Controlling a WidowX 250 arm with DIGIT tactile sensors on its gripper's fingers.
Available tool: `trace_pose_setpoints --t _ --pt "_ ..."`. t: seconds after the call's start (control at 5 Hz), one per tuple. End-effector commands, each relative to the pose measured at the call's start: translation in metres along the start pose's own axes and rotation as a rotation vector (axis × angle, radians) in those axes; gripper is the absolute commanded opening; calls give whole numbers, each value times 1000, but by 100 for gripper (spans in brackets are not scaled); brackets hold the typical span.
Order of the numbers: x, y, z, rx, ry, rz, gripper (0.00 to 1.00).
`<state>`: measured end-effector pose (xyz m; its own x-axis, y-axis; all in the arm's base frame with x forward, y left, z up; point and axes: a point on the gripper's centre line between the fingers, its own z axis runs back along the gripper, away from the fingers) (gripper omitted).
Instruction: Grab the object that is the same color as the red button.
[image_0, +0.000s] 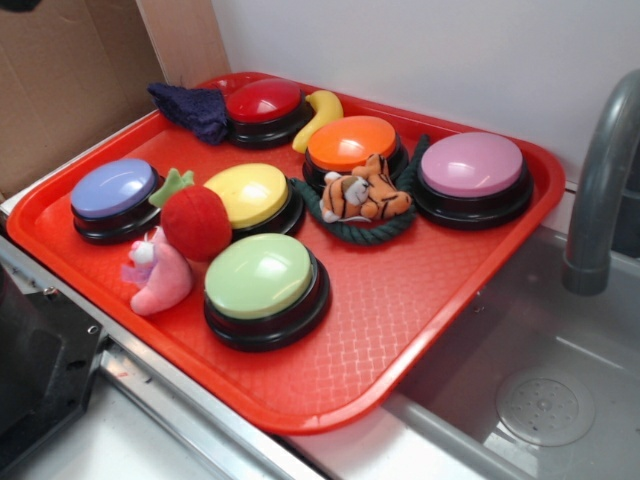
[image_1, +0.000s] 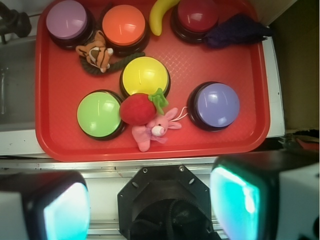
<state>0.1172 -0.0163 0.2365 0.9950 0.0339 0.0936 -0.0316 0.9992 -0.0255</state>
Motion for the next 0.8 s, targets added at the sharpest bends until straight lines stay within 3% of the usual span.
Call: trace_pose_setpoints --t 0.0,0.2,0.4,0.6 --pt "0 0 0 0 0 0 100" --pt "8 -6 -45 -89 -63 232 100" --pt "16 -6 -77 -52 -47 369 100" --pt "27 -10 -108 -39 -78 551 100"
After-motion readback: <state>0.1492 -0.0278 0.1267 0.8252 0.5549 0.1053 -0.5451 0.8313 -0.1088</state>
